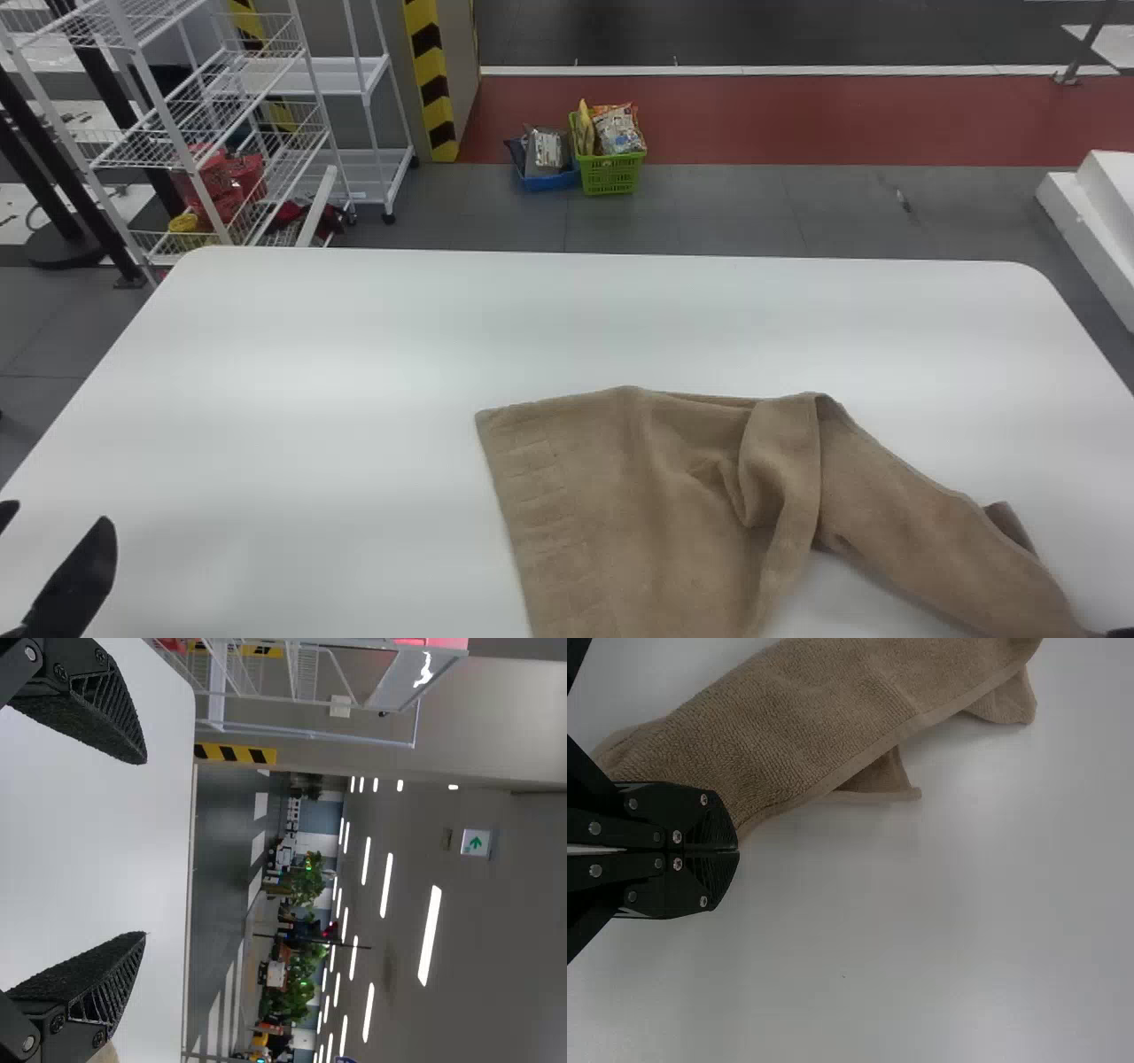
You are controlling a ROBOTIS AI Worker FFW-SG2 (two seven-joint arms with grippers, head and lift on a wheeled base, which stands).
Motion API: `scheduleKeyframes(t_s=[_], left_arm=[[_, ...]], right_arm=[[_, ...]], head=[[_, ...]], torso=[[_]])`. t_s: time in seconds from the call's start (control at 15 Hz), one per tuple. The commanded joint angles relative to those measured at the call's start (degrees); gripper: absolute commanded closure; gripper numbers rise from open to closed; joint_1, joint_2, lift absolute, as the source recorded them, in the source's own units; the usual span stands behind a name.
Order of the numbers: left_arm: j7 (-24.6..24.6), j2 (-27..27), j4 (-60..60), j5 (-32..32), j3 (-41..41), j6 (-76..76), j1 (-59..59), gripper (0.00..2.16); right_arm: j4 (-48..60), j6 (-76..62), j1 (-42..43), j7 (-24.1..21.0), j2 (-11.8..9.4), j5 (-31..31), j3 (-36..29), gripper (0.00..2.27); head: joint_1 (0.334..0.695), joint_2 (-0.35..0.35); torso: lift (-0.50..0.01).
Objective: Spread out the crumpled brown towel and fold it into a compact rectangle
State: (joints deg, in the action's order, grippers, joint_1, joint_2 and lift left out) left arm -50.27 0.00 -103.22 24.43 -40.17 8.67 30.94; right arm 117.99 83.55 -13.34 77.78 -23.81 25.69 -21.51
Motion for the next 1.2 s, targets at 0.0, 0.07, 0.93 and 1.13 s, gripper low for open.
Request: scheduleKeyframes(t_s=[0.0, 0.07, 0.93, 1.13], left_arm=[[0.00, -0.15, -0.05, 0.00, 0.00, -0.02, 0.00, 0.12], [0.00, -0.15, -0.05, 0.00, 0.00, 0.15, 0.00, 0.12], [-0.09, -0.15, -1.28, -0.61, 0.62, -0.37, 0.00, 0.12], [-0.09, -0.15, -1.28, -0.61, 0.53, -0.37, 0.09, 0.12]], right_arm=[[0.05, 0.08, 0.16, 0.54, 0.17, -3.89, -3.10, 1.33], [0.05, -0.09, 0.16, 0.54, 0.17, -5.39, -4.42, 1.33], [23.08, -8.53, -14.17, 0.54, 3.68, -14.88, -9.52, 1.33], [27.21, -10.64, -17.51, 0.54, 3.51, -5.91, 1.47, 1.33]], head=[[0.695, 0.057], [0.695, 0.056], [0.695, 0.055], [0.695, 0.186]], torso=[[-0.127], [-0.127], [-0.127], [-0.127]])
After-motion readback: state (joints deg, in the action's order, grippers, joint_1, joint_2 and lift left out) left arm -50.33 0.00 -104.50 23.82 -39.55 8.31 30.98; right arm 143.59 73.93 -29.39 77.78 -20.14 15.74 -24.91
